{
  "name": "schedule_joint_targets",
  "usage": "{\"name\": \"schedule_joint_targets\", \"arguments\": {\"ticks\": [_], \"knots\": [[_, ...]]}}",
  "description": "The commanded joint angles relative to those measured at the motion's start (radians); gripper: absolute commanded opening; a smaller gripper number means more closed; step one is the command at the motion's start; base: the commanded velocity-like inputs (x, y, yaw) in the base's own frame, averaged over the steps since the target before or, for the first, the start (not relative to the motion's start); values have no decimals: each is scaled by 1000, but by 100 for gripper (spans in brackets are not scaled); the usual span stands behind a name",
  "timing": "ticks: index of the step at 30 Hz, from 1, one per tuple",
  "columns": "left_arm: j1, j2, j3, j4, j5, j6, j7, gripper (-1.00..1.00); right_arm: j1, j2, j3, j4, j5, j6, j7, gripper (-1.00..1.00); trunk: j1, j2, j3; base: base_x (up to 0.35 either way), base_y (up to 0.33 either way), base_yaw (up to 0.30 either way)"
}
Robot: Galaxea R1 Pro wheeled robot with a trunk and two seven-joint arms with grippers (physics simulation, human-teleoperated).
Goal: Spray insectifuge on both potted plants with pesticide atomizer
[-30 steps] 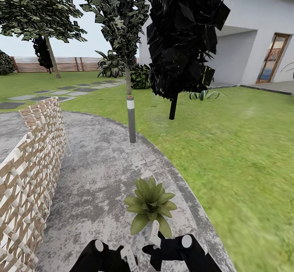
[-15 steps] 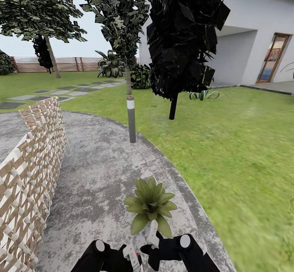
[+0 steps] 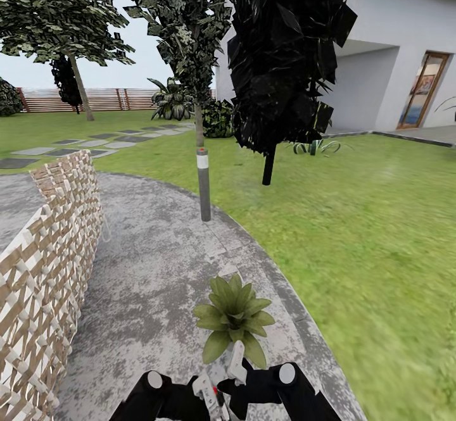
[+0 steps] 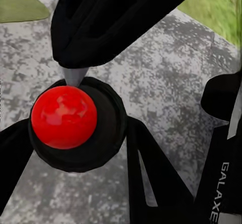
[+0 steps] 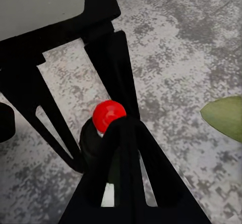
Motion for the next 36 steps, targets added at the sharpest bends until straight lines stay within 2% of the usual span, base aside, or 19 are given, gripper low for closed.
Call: {"name": "schedule_joint_targets", "arguments": {"ticks": [1, 13, 20, 22, 26, 33, 36], "knots": [[-1, -1, 6, 0, 4, -13, -7, -100, 0, 0, -1, -1, 10, -10, 1, -100, 0, 0, -1, 0, 0, 0], [-1, -1, 5, 3, 13, -34, -7, -100, 0, 0, -1, -1, 10, -10, 1, -100, 0, 0, -1, 0, 0, 0], [-1, 15, 2, 5, 0, -30, -9, -100, 0, 0, -1, -1, 11, -10, 1, -100, 0, 0, -1, 0, 0, 0], [-1, 34, 2, 5, -4, -30, -10, -100, 0, -1, -1, 0, 12, -10, 1, -100, 0, 0, -1, 0, 0, 0], [-1, 91, 2, 5, -6, -30, -14, -100, 0, -1, -1, 1, 11, -10, 1, -100, 0, 0, -1, 0, 0, 0], [2, 150, 3, 5, -6, -34, -19, -100, 0, -1, -2, 1, 13, -10, 1, -100, 0, 0, -1, 0, 0, 0], [5, 198, 10, -2, 1, -35, -33, -100, 0, -4, -4, 5, 12, -10, 0, -100, 0, 0, -1, 0, 0, 0]]}}
